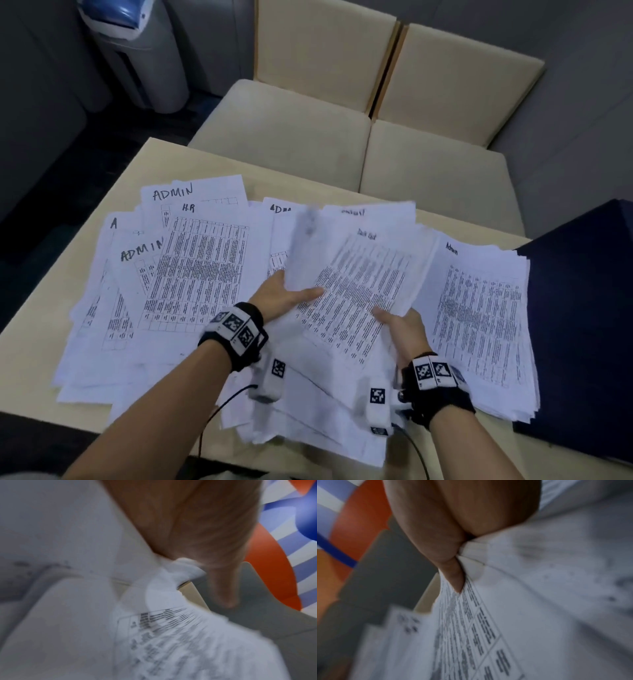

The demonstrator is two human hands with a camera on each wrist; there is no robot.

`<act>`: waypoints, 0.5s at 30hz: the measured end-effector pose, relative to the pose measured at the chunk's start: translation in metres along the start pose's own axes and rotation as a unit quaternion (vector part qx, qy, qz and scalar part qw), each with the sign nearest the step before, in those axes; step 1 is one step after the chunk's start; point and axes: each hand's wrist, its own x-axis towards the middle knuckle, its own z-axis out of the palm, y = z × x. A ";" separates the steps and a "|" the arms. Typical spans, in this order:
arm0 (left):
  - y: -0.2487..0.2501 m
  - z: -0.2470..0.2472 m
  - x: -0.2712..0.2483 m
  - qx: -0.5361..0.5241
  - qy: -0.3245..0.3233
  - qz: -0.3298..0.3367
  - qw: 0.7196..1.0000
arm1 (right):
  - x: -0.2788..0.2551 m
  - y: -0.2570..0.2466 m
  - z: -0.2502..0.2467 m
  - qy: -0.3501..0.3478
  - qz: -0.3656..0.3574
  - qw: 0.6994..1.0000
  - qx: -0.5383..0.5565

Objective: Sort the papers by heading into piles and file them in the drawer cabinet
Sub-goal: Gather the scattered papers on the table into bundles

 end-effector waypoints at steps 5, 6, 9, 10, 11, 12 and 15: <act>0.000 -0.012 0.003 -0.087 0.041 0.024 0.995 | -0.036 -0.047 -0.039 -0.049 -0.113 0.992 0.000; 0.005 -0.014 0.003 -0.121 0.043 0.041 0.991 | -0.046 -0.059 -0.051 -0.065 -0.136 0.988 0.017; 0.036 -0.014 -0.008 -0.193 0.030 0.108 0.975 | -0.064 -0.093 -0.075 -0.116 -0.191 0.973 0.061; 0.050 -0.013 -0.012 -0.210 0.026 0.133 0.968 | -0.065 -0.101 -0.075 -0.130 -0.207 0.967 0.069; 0.066 -0.012 -0.018 -0.222 0.025 0.151 0.963 | -0.066 -0.109 -0.070 -0.127 -0.223 0.964 0.068; 0.081 -0.011 -0.021 -0.233 0.027 0.170 0.957 | -0.067 -0.115 -0.063 -0.106 -0.244 0.962 0.060; 0.116 -0.013 -0.031 -0.219 0.092 0.235 0.943 | -0.077 -0.131 -0.033 -0.001 -0.296 0.954 0.056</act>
